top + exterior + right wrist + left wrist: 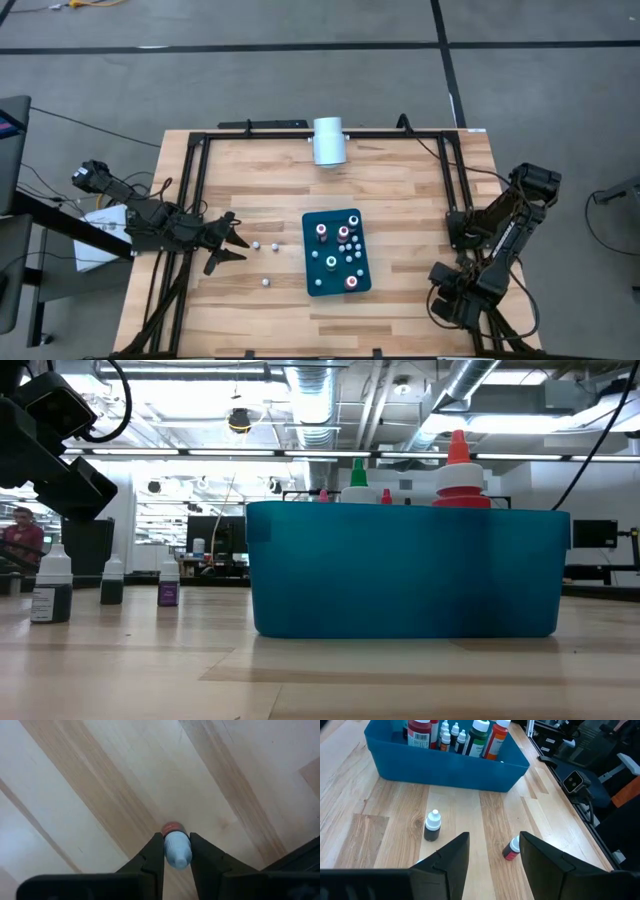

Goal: Pick & Place food coloring
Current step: Put the right small red food coloring bottle into the blue bin

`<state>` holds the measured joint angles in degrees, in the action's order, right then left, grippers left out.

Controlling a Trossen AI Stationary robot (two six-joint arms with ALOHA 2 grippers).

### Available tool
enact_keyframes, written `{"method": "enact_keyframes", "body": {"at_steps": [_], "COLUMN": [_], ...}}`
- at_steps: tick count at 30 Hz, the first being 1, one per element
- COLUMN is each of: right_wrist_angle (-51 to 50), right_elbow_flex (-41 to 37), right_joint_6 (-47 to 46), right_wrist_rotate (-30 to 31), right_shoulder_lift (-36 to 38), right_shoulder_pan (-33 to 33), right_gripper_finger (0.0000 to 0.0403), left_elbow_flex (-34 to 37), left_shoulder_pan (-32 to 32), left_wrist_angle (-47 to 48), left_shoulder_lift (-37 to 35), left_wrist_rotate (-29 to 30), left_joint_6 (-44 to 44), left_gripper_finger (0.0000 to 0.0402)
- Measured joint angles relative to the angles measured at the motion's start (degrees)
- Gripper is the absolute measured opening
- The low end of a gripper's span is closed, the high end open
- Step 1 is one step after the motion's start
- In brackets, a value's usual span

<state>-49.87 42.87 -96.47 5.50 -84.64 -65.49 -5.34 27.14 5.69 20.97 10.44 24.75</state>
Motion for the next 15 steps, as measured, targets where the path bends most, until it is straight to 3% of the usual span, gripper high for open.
{"method": "enact_keyframes", "body": {"at_steps": [8, 15], "right_wrist_angle": [1.1, 0.9], "right_elbow_flex": [0.0, 0.0], "right_joint_6": [-4.0, -8.3], "right_wrist_rotate": [1.1, 8.8], "right_shoulder_lift": [1.8, 7.0], "right_shoulder_pan": [0.4, 0.5], "right_gripper_finger": [0.0062, 0.0059], "left_elbow_flex": [0.0, 0.0], "left_shoulder_pan": [0.0, 0.0], "left_wrist_angle": [0.0, 0.0], "left_shoulder_lift": [0.0, 0.0], "left_wrist_rotate": [0.0, 0.0], "left_joint_6": [0.1, 0.1], "left_gripper_finger": [0.0165, 0.0165]}}
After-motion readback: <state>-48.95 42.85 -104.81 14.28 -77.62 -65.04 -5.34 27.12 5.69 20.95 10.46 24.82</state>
